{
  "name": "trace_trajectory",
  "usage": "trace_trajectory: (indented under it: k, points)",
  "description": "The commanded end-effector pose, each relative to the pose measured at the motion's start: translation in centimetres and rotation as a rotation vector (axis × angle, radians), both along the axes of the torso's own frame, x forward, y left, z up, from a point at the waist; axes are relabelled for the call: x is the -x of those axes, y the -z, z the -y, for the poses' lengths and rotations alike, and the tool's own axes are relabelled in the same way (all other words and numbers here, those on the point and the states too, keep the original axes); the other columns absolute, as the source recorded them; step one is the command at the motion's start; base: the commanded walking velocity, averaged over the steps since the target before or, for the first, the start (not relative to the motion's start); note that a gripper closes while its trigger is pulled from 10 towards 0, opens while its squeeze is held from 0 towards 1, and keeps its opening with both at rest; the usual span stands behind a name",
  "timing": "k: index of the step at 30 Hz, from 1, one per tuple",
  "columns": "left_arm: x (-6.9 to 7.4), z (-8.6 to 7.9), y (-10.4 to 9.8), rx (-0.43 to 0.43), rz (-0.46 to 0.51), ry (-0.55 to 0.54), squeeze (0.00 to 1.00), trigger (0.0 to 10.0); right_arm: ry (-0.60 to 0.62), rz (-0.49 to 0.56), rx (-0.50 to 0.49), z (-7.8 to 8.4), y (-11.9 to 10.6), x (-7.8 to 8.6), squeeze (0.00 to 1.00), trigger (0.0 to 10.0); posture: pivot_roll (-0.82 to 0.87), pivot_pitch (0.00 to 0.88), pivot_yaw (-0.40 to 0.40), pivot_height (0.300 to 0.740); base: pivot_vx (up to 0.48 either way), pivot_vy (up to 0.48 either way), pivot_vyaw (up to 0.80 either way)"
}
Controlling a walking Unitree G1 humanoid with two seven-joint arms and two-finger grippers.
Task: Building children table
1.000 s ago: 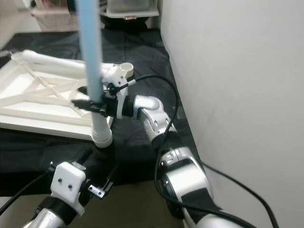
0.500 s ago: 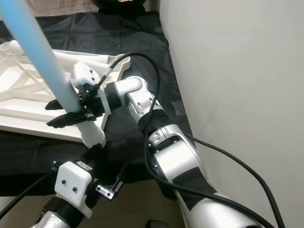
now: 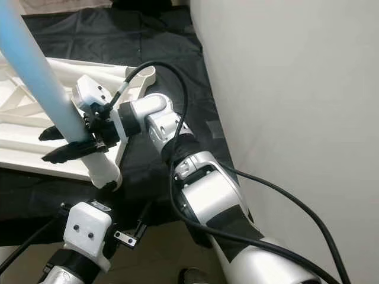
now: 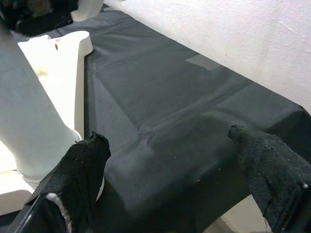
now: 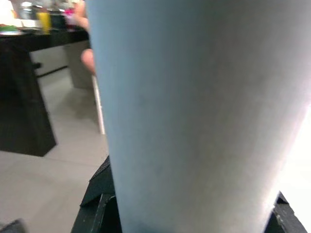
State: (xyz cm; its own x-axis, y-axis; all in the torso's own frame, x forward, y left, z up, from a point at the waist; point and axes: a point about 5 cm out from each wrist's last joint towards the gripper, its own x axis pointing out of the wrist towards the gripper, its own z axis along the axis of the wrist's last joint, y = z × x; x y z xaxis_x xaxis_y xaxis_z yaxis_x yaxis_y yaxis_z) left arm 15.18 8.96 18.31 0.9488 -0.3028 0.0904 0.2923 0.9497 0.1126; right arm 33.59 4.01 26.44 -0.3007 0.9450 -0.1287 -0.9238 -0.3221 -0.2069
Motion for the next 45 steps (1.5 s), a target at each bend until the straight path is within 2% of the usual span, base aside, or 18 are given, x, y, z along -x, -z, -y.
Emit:
trace_trajectory:
  k: [1, 3, 4, 5, 6, 7, 9, 12, 13, 16, 20, 28, 30, 32, 37, 39, 42, 45]
  points:
    - [0.5, 0.4, 0.4, 0.005, -0.027, 0.002, 0.0, 10.0, 0.087, -0.162, 0.169, 0.3, 6.0, 0.2, 0.0, 10.0, 0.07, 0.277, -0.076, 0.74, 0.0, 0.0, 0.0]
    - [0.4, 0.2, 0.6, -0.003, -0.032, -0.013, 0.0, 10.0, 0.187, -0.153, 0.169, 0.1, 6.3, -0.3, 0.0, 10.0, 0.06, 0.269, -0.074, 0.74, 0.0, 0.0, 0.0]
    - [0.3, 0.0, 0.8, -0.006, -0.035, -0.023, 0.0, 10.0, 0.317, -0.168, 0.161, 0.1, 6.6, -0.9, 0.0, 10.0, 0.06, 0.263, -0.076, 0.74, 0.0, 0.0, 0.0]
    - [0.3, 0.0, 0.8, -0.006, -0.035, -0.023, 0.0, 10.0, 0.317, -0.168, 0.161, 0.1, 6.6, -0.9, 0.0, 10.0, 0.06, 0.263, -0.076, 0.74, 0.0, 0.0, 0.0]
    - [0.2, -0.1, 0.9, -0.011, -0.035, -0.03, 0.0, 10.0, 0.451, -0.173, 0.14, 0.5, 6.8, -1.6, 0.0, 10.0, 0.06, 0.255, -0.076, 0.74, 0.0, 0.0, 0.0]
    - [0.2, -0.1, 0.9, -0.011, -0.035, -0.03, 0.0, 10.0, 0.451, -0.173, 0.14, 0.5, 6.8, -1.6, 0.0, 10.0, 0.06, 0.255, -0.076, 0.74, 0.0, 0.0, 0.0]
    - [-0.2, -0.5, 0.9, -0.022, -0.025, -0.043, 0.0, 10.0, 0.617, -0.178, 0.105, 1.6, 7.2, -2.7, 0.0, 10.0, 0.05, 0.243, -0.07, 0.74, 0.0, 0.0, 0.0]
    - [-0.3, -0.6, 0.9, -0.025, -0.022, -0.047, 0.0, 10.0, 0.647, -0.174, 0.1, 2.0, 7.4, -2.9, 0.0, 10.0, 0.05, 0.243, -0.07, 0.74, 0.0, 0.0, 0.0]
    - [-0.5, -0.9, 0.8, -0.032, -0.011, -0.056, 0.0, 10.0, 0.762, -0.173, 0.058, 3.0, 7.5, -3.5, 0.0, 10.0, 0.05, 0.241, -0.065, 0.74, 0.0, 0.0, 0.0]
    - [-0.7, -1.0, 0.8, -0.035, -0.004, -0.06, 0.0, 10.0, 0.825, -0.186, -0.018, 3.9, 7.4, -4.0, 0.0, 10.0, 0.04, 0.239, -0.065, 0.74, 0.0, 0.0, 0.0]
    - [-0.9, -1.1, 0.8, -0.04, -0.001, -0.059, 0.0, 10.0, 0.816, -0.177, -0.065, 4.8, 7.8, -3.9, 0.0, 10.0, 0.04, 0.239, -0.06, 0.74, 0.0, 0.0, 0.0]
    - [-1.1, -1.3, 0.9, -0.044, 0.005, -0.057, 0.0, 10.0, 0.94, -0.165, -0.06, 4.3, 8.2, -3.9, 0.0, 10.0, 0.03, 0.24, -0.051, 0.74, 0.0, 0.0, 0.0]
    - [-1.2, -1.3, 0.8, -0.044, 0.008, -0.057, 0.0, 10.0, 1.061, -0.155, -0.058, 4.2, 8.2, -4.3, 0.0, 10.0, 0.04, 0.237, -0.049, 0.74, 0.0, 0.0, 0.0]
    - [-1.2, -1.3, 0.8, -0.044, 0.008, -0.057, 0.0, 10.0, 1.061, -0.155, -0.058, 4.2, 8.2, -4.3, 0.0, 10.0, 0.04, 0.237, -0.049, 0.74, 0.0, 0.0, 0.0]
    - [-1.4, -1.4, 0.9, -0.049, 0.01, -0.058, 0.0, 10.0, 1.41, -0.13, 0.004, 5.0, 8.8, -5.2, 0.0, 10.0, 0.04, 0.236, -0.051, 0.74, 0.0, 0.0, 0.0]
    - [-1.4, -1.4, 0.9, -0.05, 0.011, -0.058, 0.0, 10.0, 1.447, -0.138, 0.013, 5.2, 9.0, -5.2, 0.0, 10.0, 0.04, 0.236, -0.051, 0.74, 0.0, 0.0, 0.0]
    - [-1.5, -1.5, 0.9, -0.05, 0.014, -0.06, 0.0, 10.0, 1.647, -0.182, -0.042, 6.1, 8.9, -5.6, 0.0, 10.0, 0.04, 0.231, -0.047, 0.74, 0.0, 0.0, 0.0]
    - [-1.5, -1.5, 0.9, -0.05, 0.015, -0.06, 0.0, 10.0, 1.699, -0.189, -0.056, 6.4, 8.9, -5.6, 0.0, 10.0, 0.04, 0.231, -0.047, 0.74, 0.0, 0.0, 0.0]
